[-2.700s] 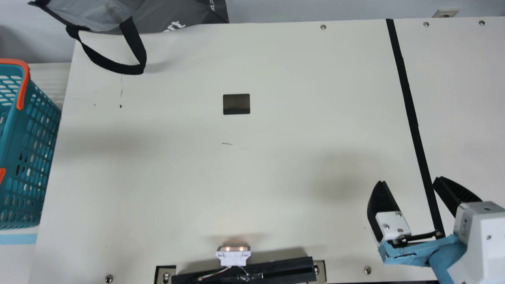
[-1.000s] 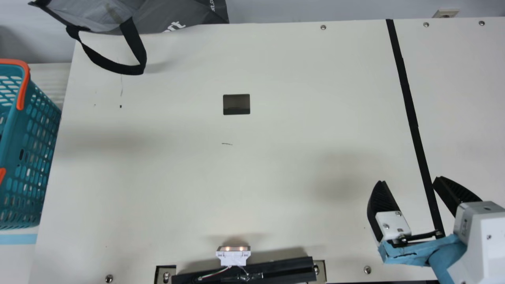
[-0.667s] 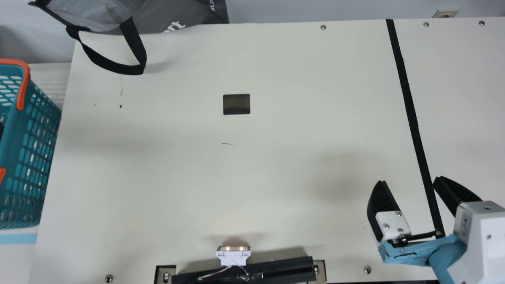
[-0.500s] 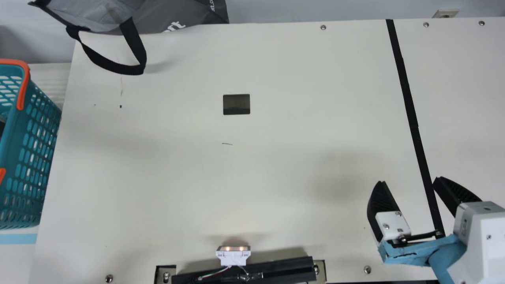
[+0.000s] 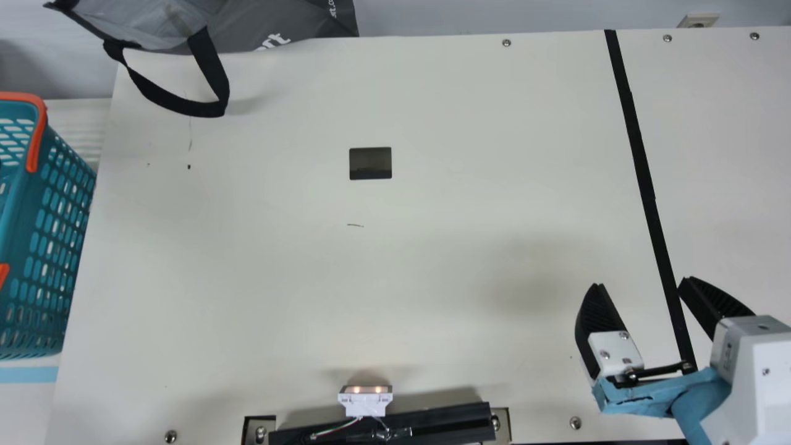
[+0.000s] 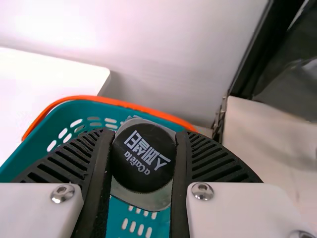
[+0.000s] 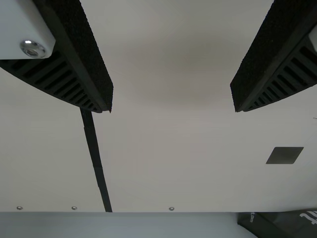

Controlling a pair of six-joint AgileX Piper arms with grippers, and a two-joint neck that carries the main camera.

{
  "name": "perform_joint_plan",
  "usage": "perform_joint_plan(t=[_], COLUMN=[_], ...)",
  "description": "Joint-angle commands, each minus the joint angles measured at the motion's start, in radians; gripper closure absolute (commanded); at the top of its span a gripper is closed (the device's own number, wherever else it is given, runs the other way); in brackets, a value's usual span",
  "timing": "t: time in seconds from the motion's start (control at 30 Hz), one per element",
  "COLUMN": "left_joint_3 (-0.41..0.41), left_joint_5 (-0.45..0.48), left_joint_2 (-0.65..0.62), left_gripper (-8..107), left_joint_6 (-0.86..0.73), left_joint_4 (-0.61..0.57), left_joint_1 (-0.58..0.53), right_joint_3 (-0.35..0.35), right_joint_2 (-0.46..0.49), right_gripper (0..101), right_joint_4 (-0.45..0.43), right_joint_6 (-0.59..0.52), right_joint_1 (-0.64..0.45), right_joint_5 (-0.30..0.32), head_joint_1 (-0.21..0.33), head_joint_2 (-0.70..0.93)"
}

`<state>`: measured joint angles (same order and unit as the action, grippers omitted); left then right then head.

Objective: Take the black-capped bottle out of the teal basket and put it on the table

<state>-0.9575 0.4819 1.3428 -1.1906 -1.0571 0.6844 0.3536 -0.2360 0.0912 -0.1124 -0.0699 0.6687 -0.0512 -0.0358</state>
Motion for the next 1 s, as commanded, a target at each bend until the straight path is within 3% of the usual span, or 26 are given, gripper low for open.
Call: perform_joint_plan(t=[0.0,0.47,0.97], left_joint_3=[-0.001,0.025,0.048], left_joint_5=[0.011,0.053,0.013], left_joint_2=[-0.018,-0.120,-0.186], left_gripper=[99,99,99], left_joint_6=[0.007,0.115,0.389], left_joint_4=[-0.002,0.061,0.317], left_joint_1=[-0.005,-0.114,-0.370], right_joint_3=[0.000,0.000,0.000], right_joint_2=[0.000,0.000,0.000], right_gripper=[11,11,11], right_joint_4=[0.000,0.000,0.000], right_joint_6=[0.000,0.000,0.000], right_joint_1=[0.000,0.000,0.000], right_joint_5=[0.000,0.000,-0.001], head_joint_1=[0.004,0.004,0.004], head_joint_2=[0.008,0.008,0.008])
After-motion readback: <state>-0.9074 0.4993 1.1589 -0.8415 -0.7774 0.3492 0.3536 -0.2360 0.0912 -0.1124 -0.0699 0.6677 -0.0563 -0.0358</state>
